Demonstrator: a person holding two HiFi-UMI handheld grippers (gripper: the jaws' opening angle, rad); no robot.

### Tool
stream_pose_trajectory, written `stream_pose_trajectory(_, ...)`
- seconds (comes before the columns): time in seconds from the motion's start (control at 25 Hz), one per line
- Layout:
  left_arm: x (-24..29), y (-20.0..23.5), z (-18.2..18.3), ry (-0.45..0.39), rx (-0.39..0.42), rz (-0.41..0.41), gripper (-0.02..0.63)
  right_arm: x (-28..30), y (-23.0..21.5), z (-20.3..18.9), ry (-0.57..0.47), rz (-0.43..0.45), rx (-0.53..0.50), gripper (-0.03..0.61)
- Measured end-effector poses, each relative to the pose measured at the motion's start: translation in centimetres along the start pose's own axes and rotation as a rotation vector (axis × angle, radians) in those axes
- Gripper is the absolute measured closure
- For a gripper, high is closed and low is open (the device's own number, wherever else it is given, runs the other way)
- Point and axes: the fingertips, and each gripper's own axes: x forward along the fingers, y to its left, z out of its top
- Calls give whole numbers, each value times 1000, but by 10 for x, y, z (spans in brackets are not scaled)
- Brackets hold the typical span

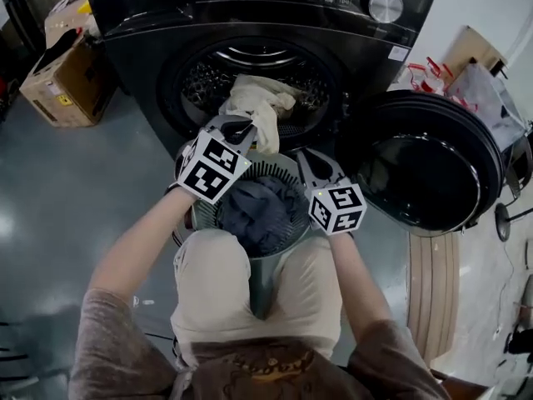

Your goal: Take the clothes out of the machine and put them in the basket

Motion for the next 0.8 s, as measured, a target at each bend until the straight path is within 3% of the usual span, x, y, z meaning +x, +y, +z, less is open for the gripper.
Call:
stream_pose_trajectory(0.12, -20, -20, -3, -7, -44, -31, 601, -1, -1, 2, 12, 12, -12, 581)
stream_pose_trajectory(0.32, -20, -37, -21, 15, -30, -65, 592, 3, -2, 2, 9, 15, -6, 581)
stream_pose_trajectory(0.44, -16, -48, -29, 20, -47, -117, 453, 5, 2, -1, 8, 24, -1, 581)
stream_pose_trajectory(0.52, -12, -49, -33, 21, -43, -130, 399, 7, 2, -2, 9, 26, -2, 581)
stream_pose_trajectory(0.68, -6, -45, -39, 23, -52, -149, 364, 9, 2, -2, 10, 24, 0, 581)
stream_pose_trajectory(0.8, -3, -54, -51, 70, -43, -222, 354, 10, 1, -5, 12, 19, 3, 581)
